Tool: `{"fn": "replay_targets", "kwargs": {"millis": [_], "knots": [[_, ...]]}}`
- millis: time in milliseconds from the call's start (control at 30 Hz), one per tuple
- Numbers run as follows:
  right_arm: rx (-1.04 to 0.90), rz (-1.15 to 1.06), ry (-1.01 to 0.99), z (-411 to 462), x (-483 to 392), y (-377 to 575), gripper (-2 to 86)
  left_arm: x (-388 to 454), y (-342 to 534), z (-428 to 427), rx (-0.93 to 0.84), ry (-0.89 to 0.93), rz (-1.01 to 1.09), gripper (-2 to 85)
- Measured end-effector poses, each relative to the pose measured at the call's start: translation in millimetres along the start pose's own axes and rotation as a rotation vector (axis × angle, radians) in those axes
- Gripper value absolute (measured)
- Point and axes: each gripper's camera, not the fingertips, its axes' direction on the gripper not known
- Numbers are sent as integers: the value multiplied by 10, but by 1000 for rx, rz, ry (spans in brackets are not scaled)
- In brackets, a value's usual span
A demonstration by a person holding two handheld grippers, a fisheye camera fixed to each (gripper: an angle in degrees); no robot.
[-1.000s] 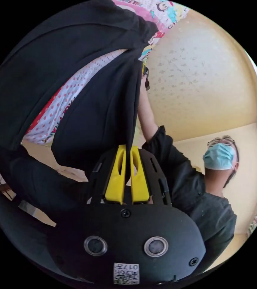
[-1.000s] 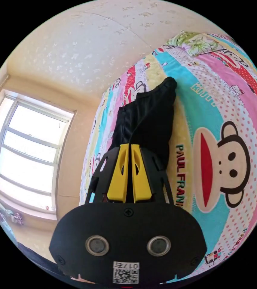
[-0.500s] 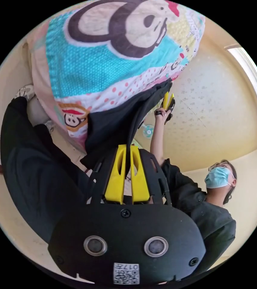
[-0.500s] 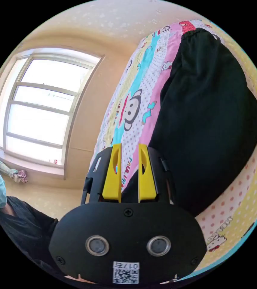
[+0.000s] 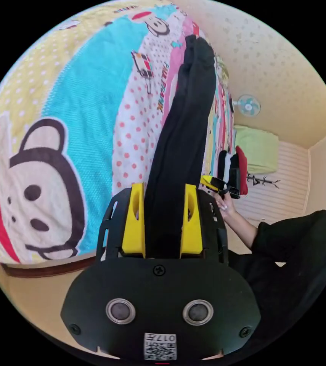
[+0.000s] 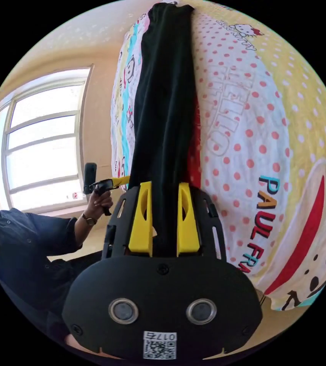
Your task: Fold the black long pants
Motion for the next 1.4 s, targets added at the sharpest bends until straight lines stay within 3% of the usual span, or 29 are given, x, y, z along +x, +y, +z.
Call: {"fn": "replay_targets", "kwargs": {"millis": [100, 167, 267, 400, 633, 767, 933, 1100, 1167, 1400], "knots": [[-32, -59, 33, -49, -217, 174, 48, 126, 135, 429, -92, -86, 12, 66], [-47, -105, -10, -194, -368, 291, 44, 201, 325, 525, -144, -10, 29, 52], [-169, -177, 158, -223, -513, 558, 43, 351, 800, 653, -169, 78, 86, 51], [-320, -24, 217, 0, -121, 651, 55, 2, 1237, 1083, -279, 24, -155, 61], [108, -21, 141, -575, 16, -109, 83, 338, 417, 841, 81, -15, 53, 81], [317, -166, 124, -816, -331, -1014, 93, 659, -201, 1052, 165, -74, 133, 87], [363, -358, 267, -592, -1147, -2177, 103, 895, -133, 1640, 152, -309, 105, 87], [218, -255, 413, 146, -1233, -3089, 82, 918, 284, 1930, 189, -296, 87, 82], [273, -201, 482, 224, -1161, -3044, 44, 904, 390, 1964, 202, -305, 70, 60], [422, -277, 112, -97, -1290, -2736, 23, 674, 837, 1815, 302, -92, 42, 17]]}}
